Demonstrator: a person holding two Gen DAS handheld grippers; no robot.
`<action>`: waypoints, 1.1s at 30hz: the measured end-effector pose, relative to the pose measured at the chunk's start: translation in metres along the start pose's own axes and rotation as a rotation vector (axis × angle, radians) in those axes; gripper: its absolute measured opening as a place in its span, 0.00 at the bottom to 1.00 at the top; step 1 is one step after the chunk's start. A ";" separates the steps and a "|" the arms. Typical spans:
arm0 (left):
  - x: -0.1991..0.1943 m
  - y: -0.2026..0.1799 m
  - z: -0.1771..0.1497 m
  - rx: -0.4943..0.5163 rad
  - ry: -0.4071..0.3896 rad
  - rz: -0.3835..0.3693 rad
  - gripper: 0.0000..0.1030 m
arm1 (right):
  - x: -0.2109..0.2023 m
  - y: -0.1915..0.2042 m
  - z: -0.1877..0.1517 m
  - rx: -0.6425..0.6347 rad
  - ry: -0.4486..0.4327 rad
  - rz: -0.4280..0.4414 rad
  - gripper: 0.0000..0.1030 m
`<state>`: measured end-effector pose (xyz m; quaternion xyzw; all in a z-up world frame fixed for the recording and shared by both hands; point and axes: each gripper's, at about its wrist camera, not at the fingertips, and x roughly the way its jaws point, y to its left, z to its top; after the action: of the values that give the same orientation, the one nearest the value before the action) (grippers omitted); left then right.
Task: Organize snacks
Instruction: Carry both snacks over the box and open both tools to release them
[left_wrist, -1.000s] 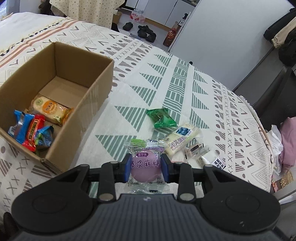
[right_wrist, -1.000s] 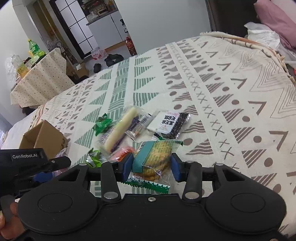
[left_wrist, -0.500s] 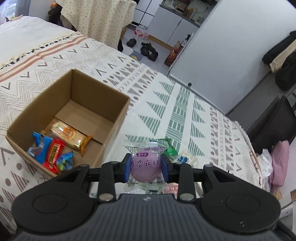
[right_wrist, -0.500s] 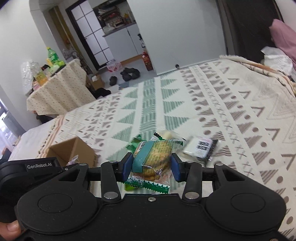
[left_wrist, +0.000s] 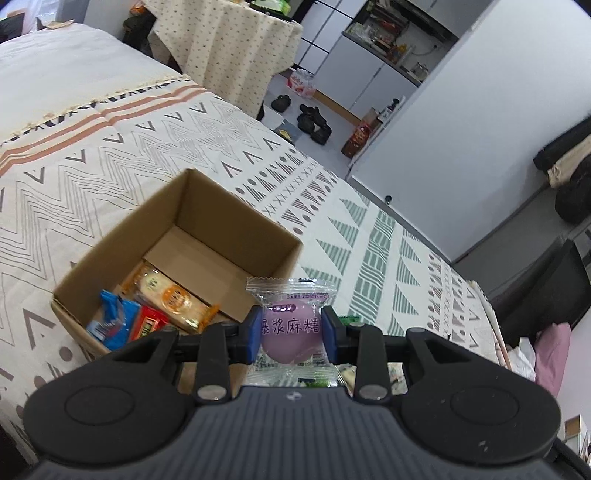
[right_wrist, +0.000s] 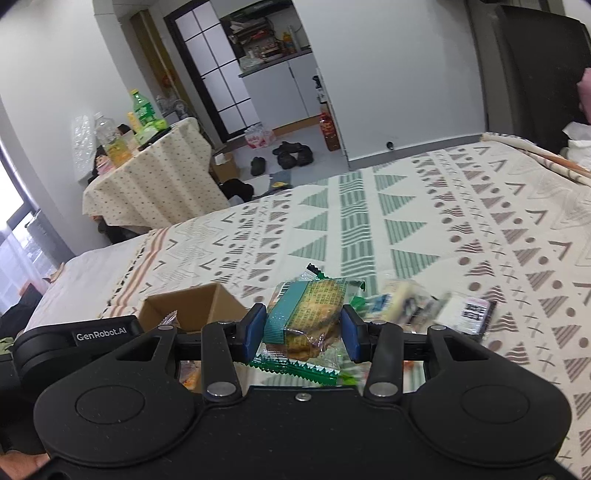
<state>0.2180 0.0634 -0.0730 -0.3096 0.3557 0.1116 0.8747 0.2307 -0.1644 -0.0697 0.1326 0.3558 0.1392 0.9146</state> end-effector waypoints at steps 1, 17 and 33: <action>0.000 0.003 0.002 -0.008 0.000 -0.001 0.31 | 0.001 0.004 0.000 -0.004 0.000 0.004 0.42; 0.015 0.071 0.032 -0.148 0.021 0.035 0.32 | 0.040 0.066 -0.010 -0.065 0.057 0.066 0.42; 0.031 0.087 0.038 -0.171 0.053 0.095 0.45 | 0.074 0.106 -0.023 -0.105 0.129 0.091 0.42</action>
<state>0.2255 0.1542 -0.1139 -0.3689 0.3822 0.1748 0.8290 0.2505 -0.0369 -0.0949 0.0911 0.3997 0.2075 0.8882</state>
